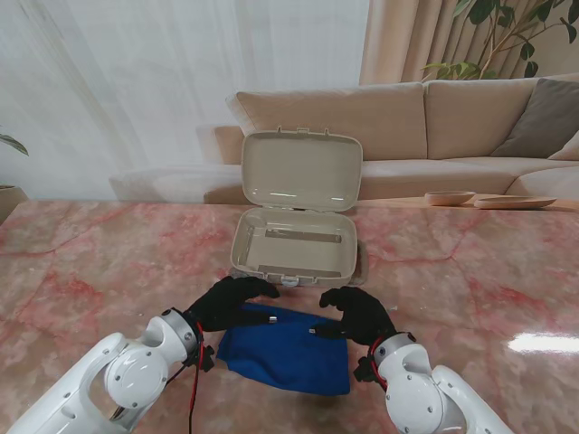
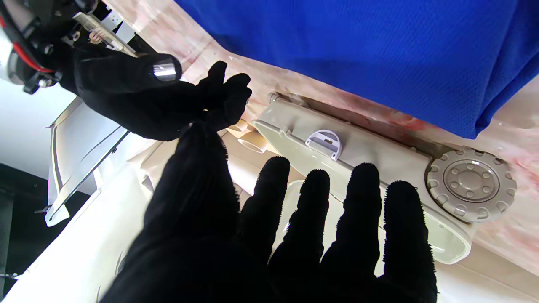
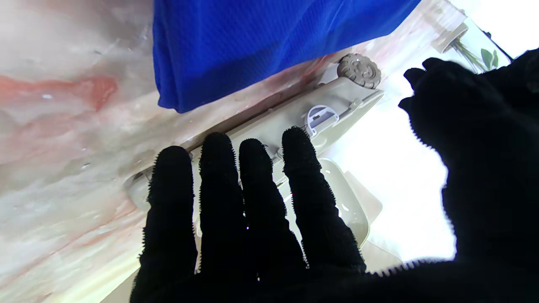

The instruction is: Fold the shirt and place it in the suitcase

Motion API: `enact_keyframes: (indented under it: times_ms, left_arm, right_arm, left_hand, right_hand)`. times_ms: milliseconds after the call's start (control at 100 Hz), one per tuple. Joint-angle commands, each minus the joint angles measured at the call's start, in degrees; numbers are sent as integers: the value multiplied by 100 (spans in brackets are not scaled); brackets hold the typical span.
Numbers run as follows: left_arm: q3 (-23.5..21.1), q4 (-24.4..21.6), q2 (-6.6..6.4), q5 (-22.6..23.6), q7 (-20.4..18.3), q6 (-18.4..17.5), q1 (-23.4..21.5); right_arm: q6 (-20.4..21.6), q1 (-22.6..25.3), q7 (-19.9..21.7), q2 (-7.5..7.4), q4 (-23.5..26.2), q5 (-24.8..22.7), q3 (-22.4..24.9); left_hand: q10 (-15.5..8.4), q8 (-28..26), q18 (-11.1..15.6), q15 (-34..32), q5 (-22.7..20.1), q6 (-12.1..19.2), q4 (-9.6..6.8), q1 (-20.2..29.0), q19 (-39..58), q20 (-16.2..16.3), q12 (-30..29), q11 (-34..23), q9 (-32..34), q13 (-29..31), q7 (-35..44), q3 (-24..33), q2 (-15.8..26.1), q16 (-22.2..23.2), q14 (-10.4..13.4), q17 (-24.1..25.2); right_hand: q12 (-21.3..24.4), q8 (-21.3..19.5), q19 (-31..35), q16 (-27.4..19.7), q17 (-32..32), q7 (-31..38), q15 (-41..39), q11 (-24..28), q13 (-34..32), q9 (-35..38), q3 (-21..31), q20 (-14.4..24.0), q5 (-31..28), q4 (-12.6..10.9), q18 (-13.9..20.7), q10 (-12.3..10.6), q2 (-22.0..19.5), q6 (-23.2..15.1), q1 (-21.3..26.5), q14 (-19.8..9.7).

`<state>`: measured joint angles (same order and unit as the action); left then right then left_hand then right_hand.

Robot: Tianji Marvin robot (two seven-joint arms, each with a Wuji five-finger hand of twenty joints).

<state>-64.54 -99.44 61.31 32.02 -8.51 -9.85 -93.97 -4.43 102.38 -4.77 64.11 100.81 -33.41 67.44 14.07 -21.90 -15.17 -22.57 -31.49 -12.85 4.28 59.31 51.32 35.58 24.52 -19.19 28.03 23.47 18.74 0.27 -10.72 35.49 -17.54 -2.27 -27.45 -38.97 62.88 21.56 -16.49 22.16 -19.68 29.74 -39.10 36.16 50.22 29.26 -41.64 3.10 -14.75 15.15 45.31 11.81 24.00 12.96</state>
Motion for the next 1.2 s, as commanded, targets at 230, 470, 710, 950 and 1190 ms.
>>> enact_keyframes:
  times_ms: [230,470,710,950,1190]
  left_arm:
    - [182,276,-40,408,95,-111,11]
    - [313,455,-88,767,63,-192,115]
    - [449,668,-98,1138,243,-205,238]
    - [563,777,-127,1295,192,-202,335]
    - [649,826,-158,1553,203,-200,381]
  right_arm:
    - [50,51,154,-59,-74,-225,-105]
    - [44,-32,172,-80,-171,-365,-212]
    - [7,-189,238,-103,-315,-456,-357]
    - [-33,-327,332,-126,-430,-513,-497]
    - [-44,-443,378,-128,-546,-457,-586]
  left_hand:
    - [97,152,341,357,378,-254,-149,-142,-377,-504,-156,195,-548,-579,-404,-159,-115,-336,-2,287]
    - [68,207,376,410,558,-304,-164,-54,-439,-632,-186,219,-750,-750,-586,-127,-141,-399,32,385]
    - [20,222,367,569,733,-167,-173,-60,-580,-709,-237,292,-1002,-1024,-701,-129,-181,-499,72,611]
    - [-45,207,219,769,824,-91,-179,-123,-921,-769,-290,346,-1041,-1142,-750,-126,-184,-633,140,680]
    - [-85,244,33,830,914,-13,-180,-199,-901,-396,-325,399,-1046,-1162,-848,-122,-182,-621,108,748]
  right_hand:
    - [120,51,-336,-58,240,-276,215,-94,418,-480,448,-158,410,470,200,38,547,104,-393,-64]
    - [130,73,-440,-66,341,-379,249,-135,563,-603,485,-162,465,517,179,93,519,199,-452,-13]
    - [128,83,-509,-63,442,-483,267,-175,705,-718,368,-141,513,511,192,116,422,245,-412,24]
    - [121,74,-544,-58,480,-540,273,-206,756,-745,275,-110,507,492,189,116,364,246,-406,42]
    - [79,36,-424,54,424,-537,108,-178,652,-720,354,4,467,497,231,68,446,198,-469,36]
